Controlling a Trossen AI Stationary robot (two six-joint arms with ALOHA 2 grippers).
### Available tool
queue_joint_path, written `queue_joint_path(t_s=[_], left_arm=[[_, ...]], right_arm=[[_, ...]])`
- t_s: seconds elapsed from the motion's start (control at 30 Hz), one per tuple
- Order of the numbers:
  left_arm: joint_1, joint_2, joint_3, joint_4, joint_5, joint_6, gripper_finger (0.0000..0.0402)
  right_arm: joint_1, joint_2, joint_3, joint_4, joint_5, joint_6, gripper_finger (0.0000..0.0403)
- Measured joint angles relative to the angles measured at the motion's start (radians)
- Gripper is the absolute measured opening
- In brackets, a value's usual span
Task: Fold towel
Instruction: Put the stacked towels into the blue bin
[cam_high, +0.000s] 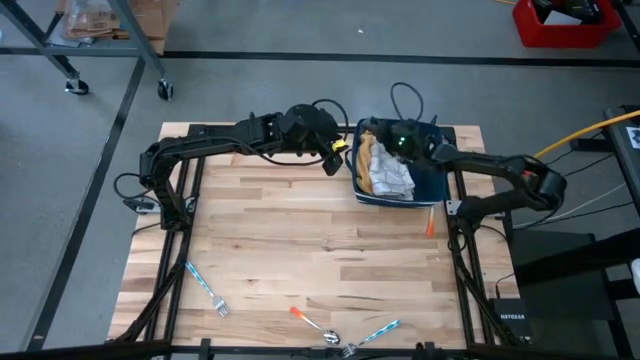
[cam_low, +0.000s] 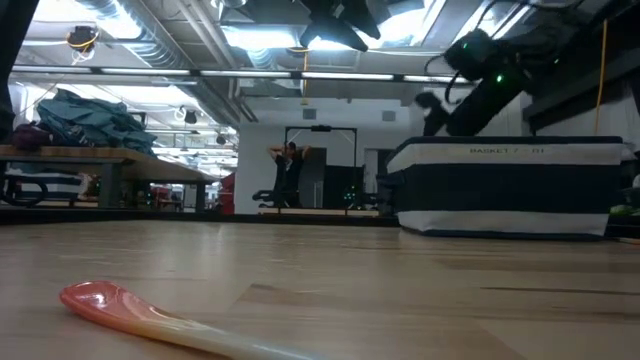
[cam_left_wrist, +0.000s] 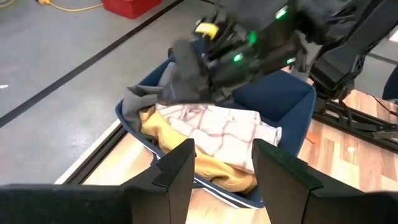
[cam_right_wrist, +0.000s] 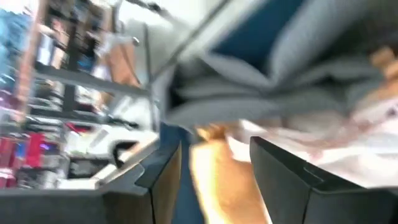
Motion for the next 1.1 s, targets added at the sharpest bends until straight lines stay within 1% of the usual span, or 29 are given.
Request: queue_joint_path(t_s=[0.13, 0.27, 0.4, 0.63, 0.8, 0.93, 1.1], left_arm=[[0.000, 0.000, 0.000, 0.000, -0.003, 0.000, 0.0153], [0.000, 0.000, 0.000, 0.000, -0.003, -0.002, 0.0153], [0.000, 0.000, 0.000, 0.001, -0.003, -0.005, 0.0153], [-0.001, 0.000, 0.000, 0.000, -0.003, -0.013, 0.0153], [-0.001, 0.000, 0.000, 0.000, -0.003, -0.015, 0.0153], [-0.001, 0.000, 0.000, 0.000, -0.003, -0.015, 0.0153], [-0.001, 0.000, 0.000, -0.004, -0.003, -0.015, 0.0153]], right_arm=[[0.000, -0.053, 0.001, 0.004, 0.092, -0.002, 0.0195], [-0.001, -0.047, 0.001, 0.009, 0.121, -0.002, 0.0195], [-0.001, 0.009, 0.002, 0.047, 0.117, -0.002, 0.0195], [-0.001, 0.160, 0.002, 0.152, 0.105, 0.000, 0.0195], [-0.001, 0.245, 0.004, 0.171, 0.094, 0.000, 0.0195], [-0.001, 0.253, 0.004, 0.175, 0.085, 0.000, 0.0195], [-0.001, 0.171, 0.002, 0.167, 0.067, -0.026, 0.0195]])
